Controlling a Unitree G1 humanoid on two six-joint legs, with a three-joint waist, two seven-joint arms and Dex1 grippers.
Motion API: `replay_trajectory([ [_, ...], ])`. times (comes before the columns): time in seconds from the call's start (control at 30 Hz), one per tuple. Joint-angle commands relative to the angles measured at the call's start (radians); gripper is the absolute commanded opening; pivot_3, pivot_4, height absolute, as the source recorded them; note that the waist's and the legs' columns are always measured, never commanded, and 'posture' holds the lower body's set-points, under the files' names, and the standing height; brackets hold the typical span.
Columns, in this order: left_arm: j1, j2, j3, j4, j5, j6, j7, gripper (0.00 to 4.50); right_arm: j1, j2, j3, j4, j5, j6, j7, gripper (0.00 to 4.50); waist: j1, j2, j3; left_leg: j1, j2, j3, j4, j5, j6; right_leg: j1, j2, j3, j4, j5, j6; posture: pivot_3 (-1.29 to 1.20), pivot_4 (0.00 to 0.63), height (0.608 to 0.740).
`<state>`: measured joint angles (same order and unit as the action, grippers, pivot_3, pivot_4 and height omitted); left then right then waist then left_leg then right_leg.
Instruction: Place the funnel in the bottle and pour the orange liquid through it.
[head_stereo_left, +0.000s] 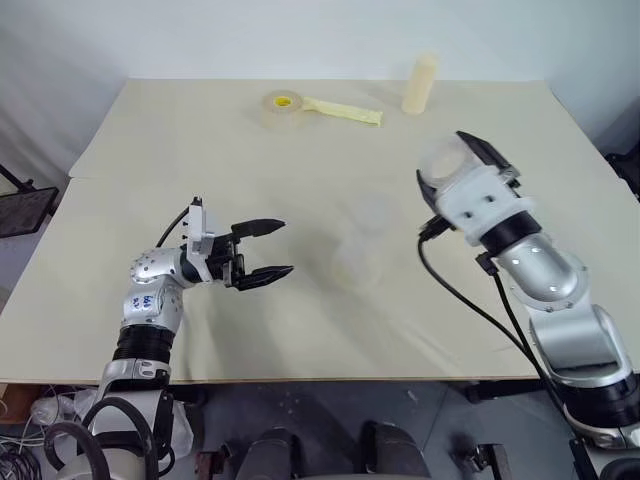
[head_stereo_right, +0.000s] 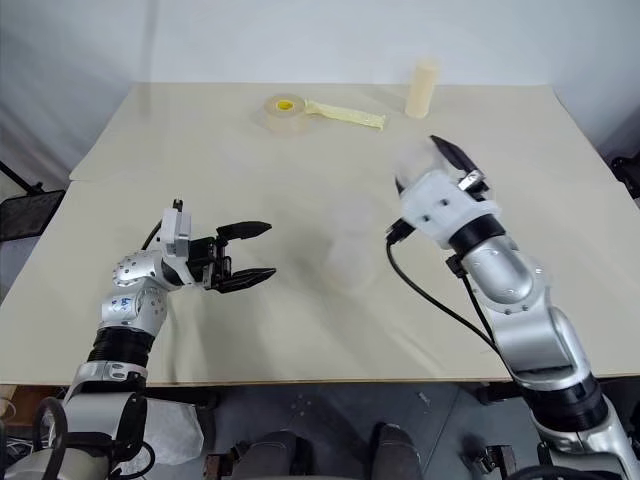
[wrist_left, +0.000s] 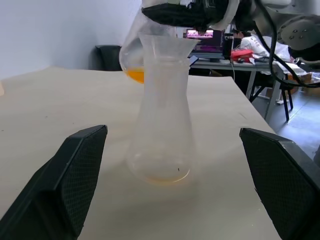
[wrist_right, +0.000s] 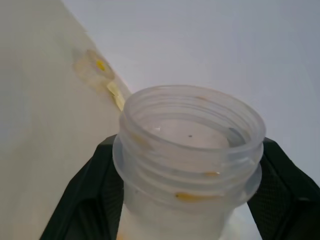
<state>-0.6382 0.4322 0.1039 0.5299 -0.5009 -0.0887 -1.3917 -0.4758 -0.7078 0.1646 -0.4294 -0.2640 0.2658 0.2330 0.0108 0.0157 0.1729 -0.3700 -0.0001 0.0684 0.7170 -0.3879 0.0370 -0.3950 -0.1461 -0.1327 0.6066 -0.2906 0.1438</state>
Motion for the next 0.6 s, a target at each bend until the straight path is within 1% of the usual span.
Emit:
replay_trajectory([
  [0.03, -0.028, -0.008, 0.033, 0.021, -0.016, -0.027, -0.008, 4.50, -0.048, -0.006, 0.016, 0.029, -0.127, -0.092, -0.027, 2.80, 0.000, 0.000, 0.000, 0.000, 0.000, 0.000, 0.000, 0.000, 0.000, 0.000, 0.000, 0.000, 0.000, 0.000, 0.000, 0.00, 0.150, 0.740],
  [0.13, -0.027, -0.020, 0.047, 0.039, -0.021, -0.045, -0.013, 4.50, -0.069, -0.024, 0.045, 0.070, -0.224, -0.161, -0.021, 2.80, -0.007, 0.000, 0.000, 0.000, 0.000, -0.001, 0.000, 0.000, 0.000, 0.000, 0.000, -0.001, 0.000, 0.000, 0.000, 0.00, 0.150, 0.740],
  [0.23, -0.021, -0.030, 0.054, 0.044, -0.020, -0.051, -0.025, 4.50, -0.091, -0.018, 0.054, 0.109, -0.284, -0.209, -0.024, 2.80, -0.013, 0.000, 0.000, -0.001, 0.000, -0.001, 0.000, 0.000, 0.000, 0.000, 0.000, -0.001, 0.000, 0.000, 0.000, 0.00, 0.150, 0.740],
  [0.4, -0.009, -0.036, 0.046, 0.039, -0.014, -0.050, -0.050, 4.50, -0.116, -0.016, 0.059, 0.154, -0.365, -0.293, -0.023, 2.80, -0.016, -0.001, 0.000, 0.000, 0.000, -0.002, -0.001, 0.000, 0.000, 0.000, 0.000, -0.001, 0.000, 0.000, 0.000, 0.00, 0.150, 0.740],
  [0.6, -0.030, -0.046, 0.062, 0.059, -0.024, -0.053, -0.060, 4.50, -0.138, -0.010, 0.045, 0.198, -0.427, -0.355, -0.023, 2.80, -0.015, -0.001, 0.000, -0.001, 0.000, -0.003, 0.000, 0.000, 0.000, 0.000, -0.001, -0.001, 0.000, 0.000, 0.000, 0.00, 0.150, 0.740],
])
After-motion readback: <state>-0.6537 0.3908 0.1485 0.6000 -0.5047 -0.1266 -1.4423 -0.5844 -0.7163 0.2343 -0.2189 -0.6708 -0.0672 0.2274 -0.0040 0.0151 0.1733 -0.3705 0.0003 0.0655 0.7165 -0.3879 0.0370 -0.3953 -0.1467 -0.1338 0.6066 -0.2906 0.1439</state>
